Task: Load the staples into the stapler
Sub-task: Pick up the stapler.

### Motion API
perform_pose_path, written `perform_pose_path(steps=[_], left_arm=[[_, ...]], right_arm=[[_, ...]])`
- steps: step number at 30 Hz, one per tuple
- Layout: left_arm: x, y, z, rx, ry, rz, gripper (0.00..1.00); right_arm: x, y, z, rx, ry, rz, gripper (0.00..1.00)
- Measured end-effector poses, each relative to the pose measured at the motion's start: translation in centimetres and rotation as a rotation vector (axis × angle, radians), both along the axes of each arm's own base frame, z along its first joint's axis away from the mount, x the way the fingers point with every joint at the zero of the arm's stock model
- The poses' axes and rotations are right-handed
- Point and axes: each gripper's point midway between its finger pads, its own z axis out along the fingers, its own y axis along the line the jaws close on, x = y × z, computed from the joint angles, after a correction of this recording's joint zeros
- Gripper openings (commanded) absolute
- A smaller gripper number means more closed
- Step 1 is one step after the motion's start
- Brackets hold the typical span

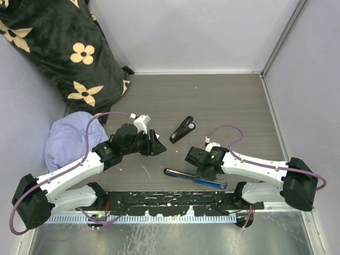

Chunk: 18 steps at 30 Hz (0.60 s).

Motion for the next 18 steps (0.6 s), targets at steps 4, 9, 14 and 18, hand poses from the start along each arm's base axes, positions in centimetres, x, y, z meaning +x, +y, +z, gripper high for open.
perform_pose_path(steps=[4, 9, 14, 18], left_arm=[[0.04, -0.06, -0.09, -0.002, 0.007, -0.001, 0.46], [0.05, -0.07, -0.29, -0.01, 0.023, 0.004, 0.46], [0.09, -0.03, -0.31, -0.014, 0.027, 0.006, 0.46], [0.13, -0.02, -0.3, -0.016, 0.029, 0.008, 0.46]], right_arm=[[-0.13, -0.24, -0.01, -0.009, 0.005, 0.0, 0.35], [-0.14, -0.24, -0.14, -0.008, 0.005, 0.0, 0.34], [-0.14, -0.25, -0.5, -0.005, 0.003, 0.0, 0.33], [-0.13, -0.26, -0.51, -0.003, 0.001, 0.0, 0.31]])
